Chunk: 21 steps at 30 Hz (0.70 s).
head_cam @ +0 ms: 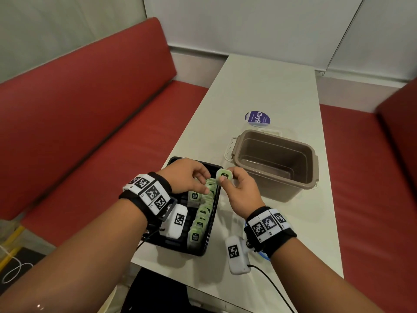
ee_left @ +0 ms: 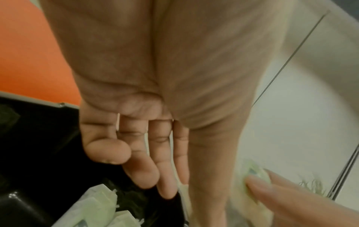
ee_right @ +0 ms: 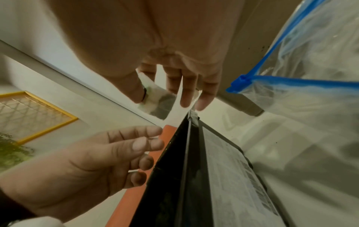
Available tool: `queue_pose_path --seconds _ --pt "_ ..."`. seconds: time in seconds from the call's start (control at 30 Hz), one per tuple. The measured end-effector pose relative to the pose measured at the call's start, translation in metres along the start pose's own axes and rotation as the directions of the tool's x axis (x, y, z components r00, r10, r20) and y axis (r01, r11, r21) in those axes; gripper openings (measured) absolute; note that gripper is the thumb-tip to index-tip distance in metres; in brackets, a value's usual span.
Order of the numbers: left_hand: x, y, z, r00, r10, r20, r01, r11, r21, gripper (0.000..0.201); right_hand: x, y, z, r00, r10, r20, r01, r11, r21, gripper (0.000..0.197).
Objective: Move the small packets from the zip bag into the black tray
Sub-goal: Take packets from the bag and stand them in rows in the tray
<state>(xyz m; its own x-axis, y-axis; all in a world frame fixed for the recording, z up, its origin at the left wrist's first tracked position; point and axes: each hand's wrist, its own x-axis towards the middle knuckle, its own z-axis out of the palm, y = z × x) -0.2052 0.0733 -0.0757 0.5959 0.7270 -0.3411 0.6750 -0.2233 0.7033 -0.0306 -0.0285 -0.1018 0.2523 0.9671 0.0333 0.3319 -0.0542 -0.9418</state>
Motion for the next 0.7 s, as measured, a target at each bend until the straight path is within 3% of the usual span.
queue_pose_path --seconds 0.1,0.23,0.5,0.6,0.7 --pt "-0.008 0.007 0.006 0.994 0.087 -0.061 -0.087 0.996 0.01 0.035 -0.001 -0.004 -0.001 0.997 -0.077 -0.027 0.076 0.996 -0.055 0.015" --pt "-0.011 0.004 0.016 0.981 0.114 -0.155 -0.11 0.993 0.037 0.031 -0.004 -0.005 0.0 0.999 -0.047 0.016 0.046 0.996 0.072 0.019" --pt "-0.028 0.012 0.021 0.986 0.098 -0.136 -0.082 0.989 0.12 0.017 -0.012 -0.003 0.007 0.997 -0.071 0.032 0.068 0.995 0.077 0.022" --pt "-0.027 0.011 0.016 0.984 0.029 -0.174 0.003 0.983 0.183 0.017 -0.014 -0.004 0.008 0.997 -0.078 -0.017 0.078 0.997 0.019 0.016" --pt "-0.017 0.004 0.008 0.972 -0.126 -0.198 0.193 0.909 0.37 0.022 -0.014 0.002 0.009 0.999 -0.006 -0.038 0.004 0.998 -0.056 0.017"
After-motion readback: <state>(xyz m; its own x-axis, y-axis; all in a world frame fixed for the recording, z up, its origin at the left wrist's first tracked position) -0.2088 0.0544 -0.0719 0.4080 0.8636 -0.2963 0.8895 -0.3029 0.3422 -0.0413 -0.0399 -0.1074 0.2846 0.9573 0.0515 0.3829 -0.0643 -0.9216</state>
